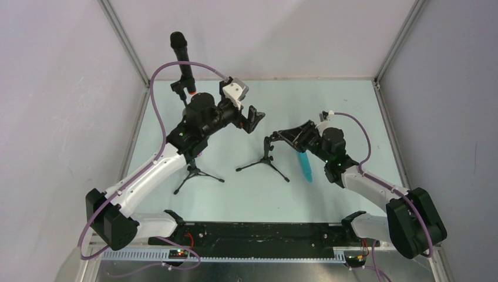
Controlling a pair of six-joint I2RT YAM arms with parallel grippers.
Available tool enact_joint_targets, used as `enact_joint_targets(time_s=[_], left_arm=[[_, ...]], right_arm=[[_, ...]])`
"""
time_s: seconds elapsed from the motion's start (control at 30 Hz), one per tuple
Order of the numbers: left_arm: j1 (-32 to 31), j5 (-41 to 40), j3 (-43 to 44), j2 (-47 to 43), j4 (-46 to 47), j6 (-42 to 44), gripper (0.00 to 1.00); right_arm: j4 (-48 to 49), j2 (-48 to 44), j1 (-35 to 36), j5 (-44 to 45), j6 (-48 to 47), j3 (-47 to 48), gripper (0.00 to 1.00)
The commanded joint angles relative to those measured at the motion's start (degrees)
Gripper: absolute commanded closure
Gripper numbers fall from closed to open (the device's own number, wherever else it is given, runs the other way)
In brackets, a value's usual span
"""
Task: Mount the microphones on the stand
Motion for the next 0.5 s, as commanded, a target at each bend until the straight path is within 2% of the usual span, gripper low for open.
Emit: enact_joint_targets(time_s=[0.0, 0.47], left_arm=[[-0.51, -0.57, -0.82, -2.11, 1.39, 1.41, 0.0], [-0.62, -0.66, -0.91, -1.94, 1.4, 1.55, 0.0]], right_arm=[[-14.37, 3.66, 1.6, 1.28, -4.48, -3.69, 1.0], [-15.86, 3.36, 2.39, 3.26, -4.6, -6.0, 1.0]])
